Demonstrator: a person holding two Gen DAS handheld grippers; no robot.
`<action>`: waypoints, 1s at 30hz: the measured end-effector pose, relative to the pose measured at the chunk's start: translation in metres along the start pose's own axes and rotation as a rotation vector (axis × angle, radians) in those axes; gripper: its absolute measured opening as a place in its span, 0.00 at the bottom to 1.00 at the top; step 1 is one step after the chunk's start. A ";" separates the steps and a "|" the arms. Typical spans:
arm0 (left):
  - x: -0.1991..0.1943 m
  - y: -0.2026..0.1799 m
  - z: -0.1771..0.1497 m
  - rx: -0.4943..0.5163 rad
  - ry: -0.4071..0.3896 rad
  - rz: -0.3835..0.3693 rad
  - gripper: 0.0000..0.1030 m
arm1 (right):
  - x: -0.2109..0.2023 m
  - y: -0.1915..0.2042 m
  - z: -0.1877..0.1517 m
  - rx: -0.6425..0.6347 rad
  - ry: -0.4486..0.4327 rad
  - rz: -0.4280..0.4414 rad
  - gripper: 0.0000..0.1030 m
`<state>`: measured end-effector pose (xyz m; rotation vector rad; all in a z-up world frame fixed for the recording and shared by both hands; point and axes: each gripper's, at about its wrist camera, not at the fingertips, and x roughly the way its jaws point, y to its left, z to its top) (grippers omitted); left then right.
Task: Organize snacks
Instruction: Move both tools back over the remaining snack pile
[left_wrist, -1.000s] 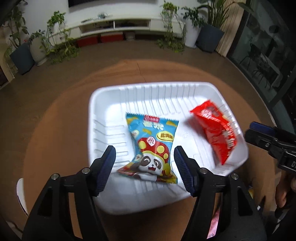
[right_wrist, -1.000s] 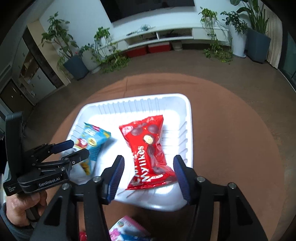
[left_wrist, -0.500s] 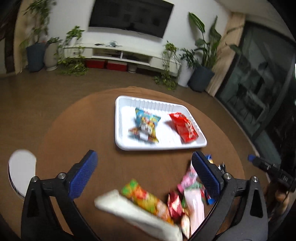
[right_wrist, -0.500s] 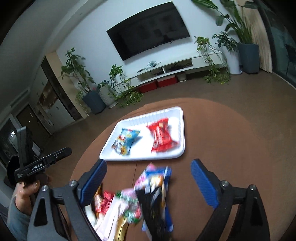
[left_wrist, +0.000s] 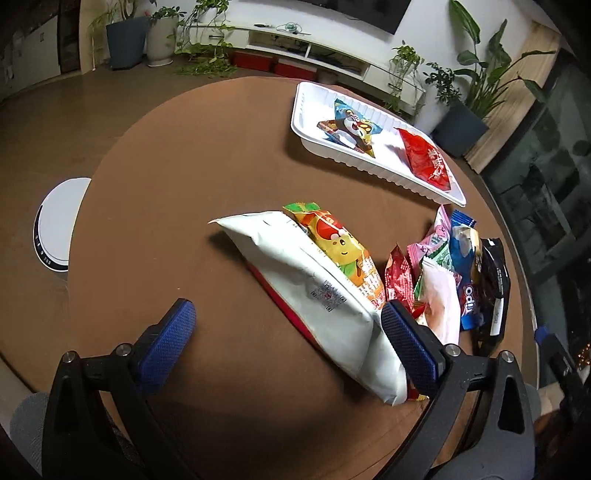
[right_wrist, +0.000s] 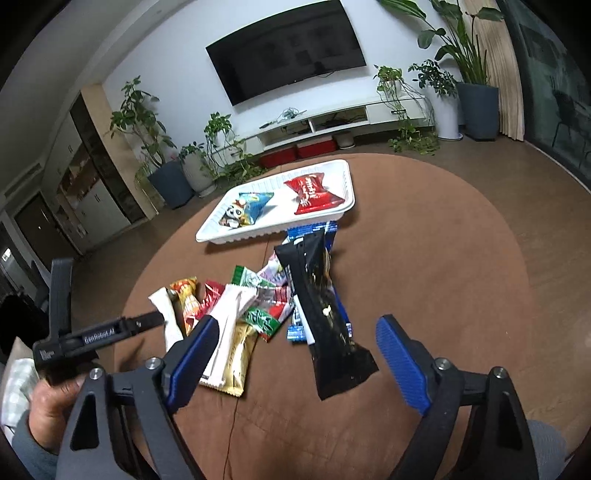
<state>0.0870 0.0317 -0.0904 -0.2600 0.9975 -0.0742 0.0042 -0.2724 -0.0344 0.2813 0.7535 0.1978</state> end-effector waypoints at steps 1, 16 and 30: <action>0.000 -0.001 0.001 0.001 0.002 0.007 0.98 | -0.001 0.001 0.000 -0.001 0.001 0.003 0.86; 0.019 -0.005 0.012 0.026 0.022 0.005 0.95 | -0.003 0.013 -0.009 -0.050 -0.003 -0.013 0.84; 0.016 0.004 0.022 0.128 0.064 0.074 0.87 | 0.000 0.011 -0.010 -0.045 0.019 -0.031 0.84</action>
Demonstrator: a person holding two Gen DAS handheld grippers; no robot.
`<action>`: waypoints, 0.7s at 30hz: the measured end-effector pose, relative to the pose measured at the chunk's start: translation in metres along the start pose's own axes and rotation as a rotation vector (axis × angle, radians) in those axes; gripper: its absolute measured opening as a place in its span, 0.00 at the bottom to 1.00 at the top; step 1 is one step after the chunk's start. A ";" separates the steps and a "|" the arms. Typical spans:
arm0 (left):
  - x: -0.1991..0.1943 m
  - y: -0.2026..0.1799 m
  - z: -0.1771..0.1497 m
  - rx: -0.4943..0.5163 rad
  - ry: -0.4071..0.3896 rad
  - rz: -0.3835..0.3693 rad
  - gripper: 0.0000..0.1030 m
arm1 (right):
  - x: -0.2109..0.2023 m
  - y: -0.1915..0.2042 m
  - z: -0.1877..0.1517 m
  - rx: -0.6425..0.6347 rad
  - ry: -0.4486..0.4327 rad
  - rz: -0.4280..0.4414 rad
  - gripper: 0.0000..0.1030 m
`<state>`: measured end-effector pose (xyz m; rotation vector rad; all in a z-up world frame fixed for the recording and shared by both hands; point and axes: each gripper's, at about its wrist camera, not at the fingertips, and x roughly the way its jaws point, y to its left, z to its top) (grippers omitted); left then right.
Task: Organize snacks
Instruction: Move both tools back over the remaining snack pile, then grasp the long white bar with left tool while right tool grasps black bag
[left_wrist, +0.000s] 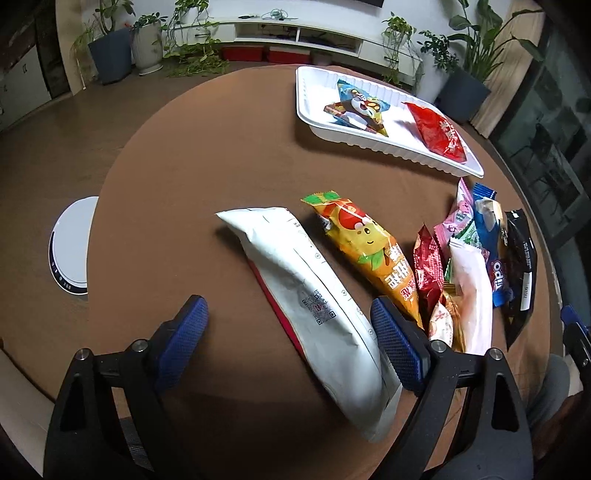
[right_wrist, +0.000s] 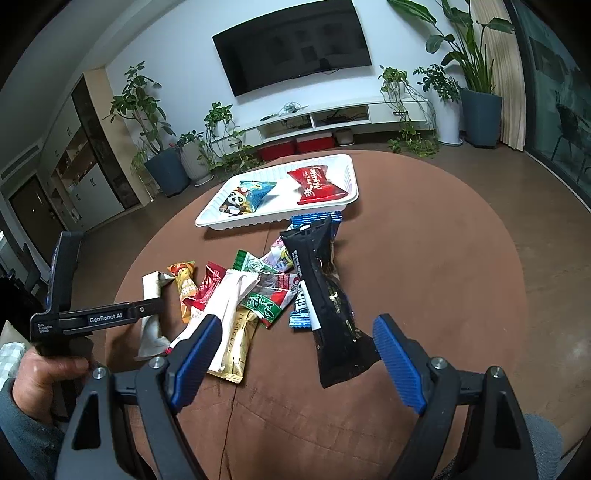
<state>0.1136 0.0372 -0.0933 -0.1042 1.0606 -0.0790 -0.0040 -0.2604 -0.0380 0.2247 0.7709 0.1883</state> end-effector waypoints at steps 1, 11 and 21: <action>0.002 -0.001 0.000 0.004 0.007 0.004 0.87 | -0.001 0.001 0.000 -0.002 0.000 0.000 0.84; 0.013 -0.009 -0.005 0.067 0.013 0.016 0.47 | 0.003 0.001 0.004 -0.029 0.003 -0.032 0.84; 0.007 -0.003 -0.008 0.097 0.014 -0.003 0.33 | 0.032 -0.013 0.020 -0.067 0.099 -0.066 0.78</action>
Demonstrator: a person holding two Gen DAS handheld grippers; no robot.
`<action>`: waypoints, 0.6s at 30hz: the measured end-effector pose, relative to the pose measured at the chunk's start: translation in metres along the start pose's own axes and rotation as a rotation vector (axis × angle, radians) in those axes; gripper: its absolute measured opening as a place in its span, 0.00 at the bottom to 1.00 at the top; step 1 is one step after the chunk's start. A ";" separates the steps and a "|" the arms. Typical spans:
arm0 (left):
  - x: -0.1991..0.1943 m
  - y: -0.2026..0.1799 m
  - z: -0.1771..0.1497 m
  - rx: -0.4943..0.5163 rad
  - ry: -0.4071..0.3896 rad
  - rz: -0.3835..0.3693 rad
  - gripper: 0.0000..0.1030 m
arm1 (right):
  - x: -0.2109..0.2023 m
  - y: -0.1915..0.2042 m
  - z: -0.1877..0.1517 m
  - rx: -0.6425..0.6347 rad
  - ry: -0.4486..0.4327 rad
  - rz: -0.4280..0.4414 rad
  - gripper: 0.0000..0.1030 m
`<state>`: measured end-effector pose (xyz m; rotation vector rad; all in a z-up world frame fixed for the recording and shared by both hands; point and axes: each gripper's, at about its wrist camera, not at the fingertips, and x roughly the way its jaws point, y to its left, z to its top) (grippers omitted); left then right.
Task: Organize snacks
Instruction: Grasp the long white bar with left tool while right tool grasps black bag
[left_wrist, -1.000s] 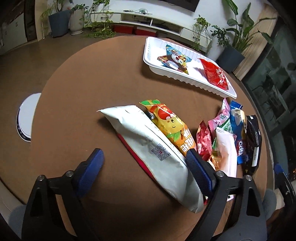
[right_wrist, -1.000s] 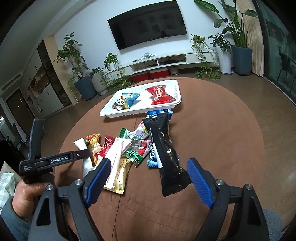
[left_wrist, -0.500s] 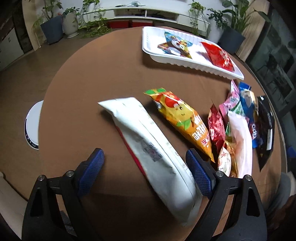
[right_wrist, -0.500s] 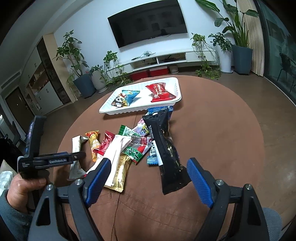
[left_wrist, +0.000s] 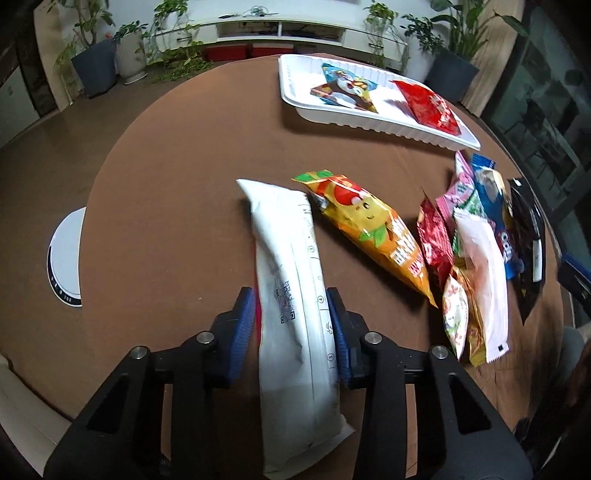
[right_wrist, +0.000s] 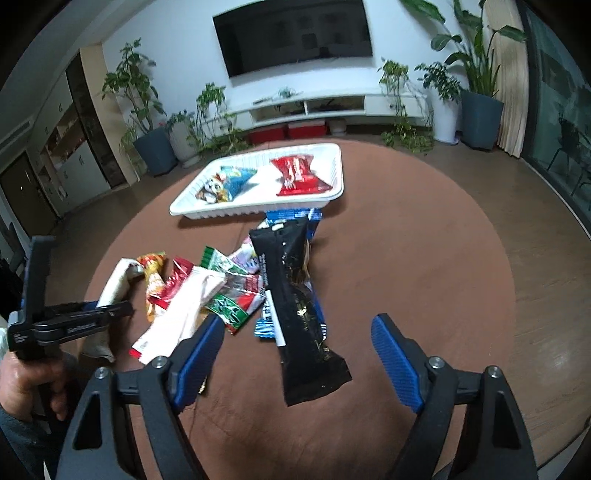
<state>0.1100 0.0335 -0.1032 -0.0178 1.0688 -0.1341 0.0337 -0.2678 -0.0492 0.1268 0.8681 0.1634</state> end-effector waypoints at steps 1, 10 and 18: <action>0.000 -0.001 -0.001 0.010 0.001 -0.004 0.32 | 0.005 -0.001 0.003 -0.008 0.021 -0.002 0.77; -0.005 -0.005 -0.010 0.055 0.006 -0.062 0.32 | 0.044 -0.005 0.013 -0.038 0.173 0.049 0.60; -0.005 -0.012 -0.011 0.111 0.007 -0.026 0.32 | 0.058 -0.011 0.008 -0.023 0.238 0.083 0.38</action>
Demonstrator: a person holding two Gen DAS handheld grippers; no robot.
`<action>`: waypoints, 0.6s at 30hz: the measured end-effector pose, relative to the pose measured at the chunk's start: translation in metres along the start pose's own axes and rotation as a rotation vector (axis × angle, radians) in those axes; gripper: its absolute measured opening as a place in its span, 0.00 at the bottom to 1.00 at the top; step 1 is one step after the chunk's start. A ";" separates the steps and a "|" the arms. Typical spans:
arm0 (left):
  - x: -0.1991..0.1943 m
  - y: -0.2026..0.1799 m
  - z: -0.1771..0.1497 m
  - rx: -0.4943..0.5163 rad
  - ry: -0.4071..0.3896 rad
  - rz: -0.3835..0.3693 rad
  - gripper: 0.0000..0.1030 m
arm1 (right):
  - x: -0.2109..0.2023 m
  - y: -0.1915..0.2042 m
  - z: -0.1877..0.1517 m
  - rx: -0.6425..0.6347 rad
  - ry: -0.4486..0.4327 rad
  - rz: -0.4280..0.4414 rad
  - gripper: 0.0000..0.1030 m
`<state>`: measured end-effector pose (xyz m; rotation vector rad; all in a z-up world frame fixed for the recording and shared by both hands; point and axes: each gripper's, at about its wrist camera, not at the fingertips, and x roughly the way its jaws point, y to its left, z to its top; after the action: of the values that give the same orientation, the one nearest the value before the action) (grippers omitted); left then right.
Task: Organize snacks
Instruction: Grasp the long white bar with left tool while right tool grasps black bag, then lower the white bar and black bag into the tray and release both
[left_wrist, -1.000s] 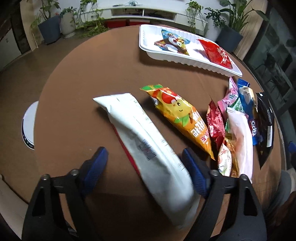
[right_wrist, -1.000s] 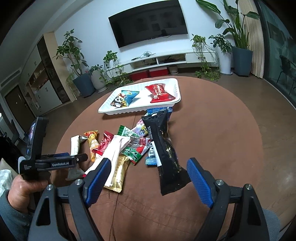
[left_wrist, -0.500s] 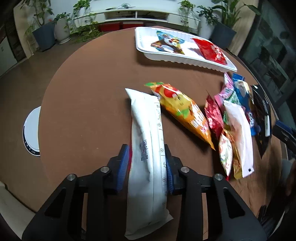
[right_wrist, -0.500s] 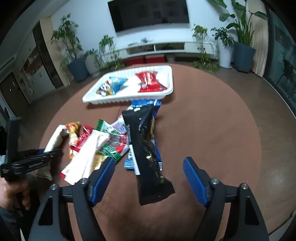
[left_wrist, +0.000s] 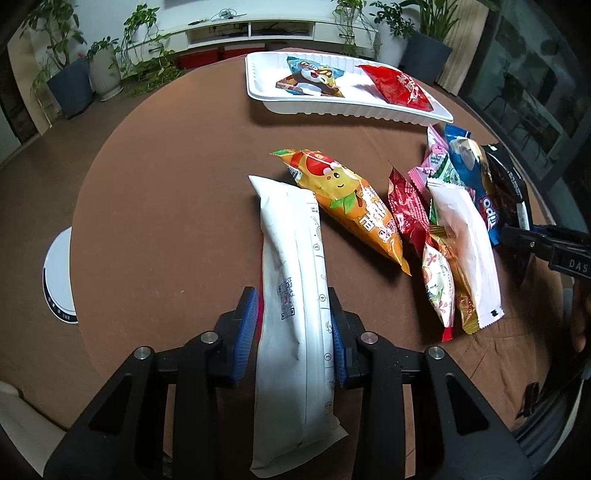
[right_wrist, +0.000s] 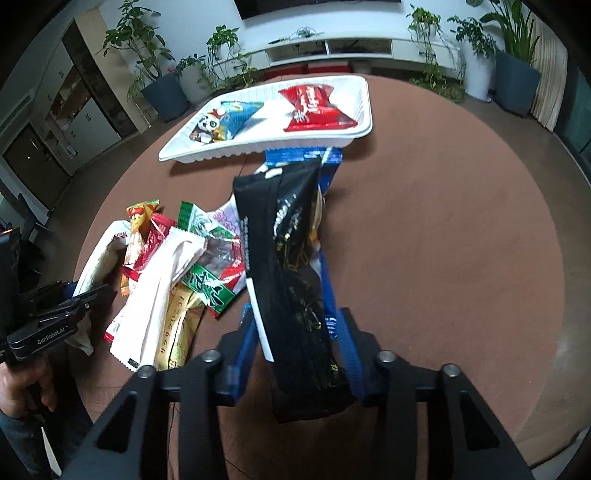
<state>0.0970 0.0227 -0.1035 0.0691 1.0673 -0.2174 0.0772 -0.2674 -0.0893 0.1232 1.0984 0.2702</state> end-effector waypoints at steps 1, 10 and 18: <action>0.000 0.000 0.000 0.005 -0.001 0.003 0.32 | -0.001 -0.001 -0.001 -0.001 0.000 0.000 0.38; -0.001 0.007 0.000 -0.017 -0.008 -0.031 0.13 | -0.004 -0.001 -0.004 0.012 0.002 0.024 0.26; -0.003 0.005 -0.002 -0.016 -0.007 -0.048 0.12 | -0.023 -0.003 -0.014 0.056 -0.038 0.054 0.24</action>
<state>0.0948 0.0278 -0.1024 0.0282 1.0641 -0.2517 0.0551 -0.2775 -0.0767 0.2081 1.0659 0.2847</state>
